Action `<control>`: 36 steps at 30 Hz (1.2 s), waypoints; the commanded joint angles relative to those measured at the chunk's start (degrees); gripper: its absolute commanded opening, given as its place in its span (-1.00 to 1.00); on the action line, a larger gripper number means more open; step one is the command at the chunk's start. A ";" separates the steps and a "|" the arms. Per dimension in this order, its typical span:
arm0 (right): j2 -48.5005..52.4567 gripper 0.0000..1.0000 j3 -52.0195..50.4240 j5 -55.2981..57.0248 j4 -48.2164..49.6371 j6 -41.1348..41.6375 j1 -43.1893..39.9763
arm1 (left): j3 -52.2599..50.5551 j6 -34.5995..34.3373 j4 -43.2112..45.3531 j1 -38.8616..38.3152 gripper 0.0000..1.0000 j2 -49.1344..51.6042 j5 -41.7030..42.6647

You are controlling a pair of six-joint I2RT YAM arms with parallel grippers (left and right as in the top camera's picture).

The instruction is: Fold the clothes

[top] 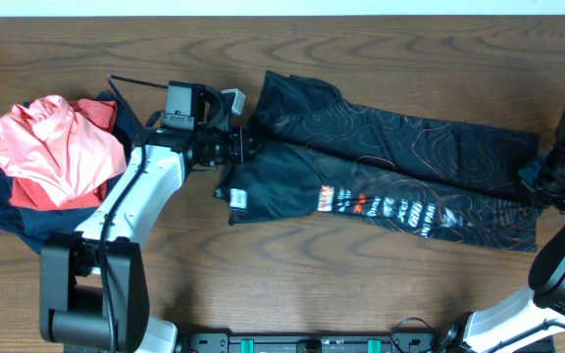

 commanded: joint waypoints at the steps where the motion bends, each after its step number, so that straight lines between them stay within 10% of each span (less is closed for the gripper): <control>1: 0.11 -0.84 0.13 2.62 1.01 2.08 -0.83 | 0.55 -0.28 0.52 -0.17 0.40 0.55 -5.29; 6: 0.11 -0.22 0.13 2.69 0.92 1.62 -0.83 | 0.55 -0.31 -4.44 1.01 0.56 0.52 -8.07; 13: 0.11 -0.16 -0.83 3.10 -3.39 1.20 -0.83 | -0.24 -0.26 -20.02 0.94 0.57 0.66 -8.50; 24: 0.11 -0.01 -12.50 1.62 4.22 1.20 -1.31 | -7.93 -0.33 -13.31 0.42 0.54 1.77 -11.85; 30: 0.11 -0.05 -17.86 0.98 8.94 1.22 -1.31 | -10.58 -0.31 -11.28 -1.40 -0.10 2.78 -11.91; 36: 0.11 -0.52 -21.51 1.90 10.49 1.33 -1.73 | -11.63 -0.28 -11.67 -2.05 -0.88 2.78 -11.93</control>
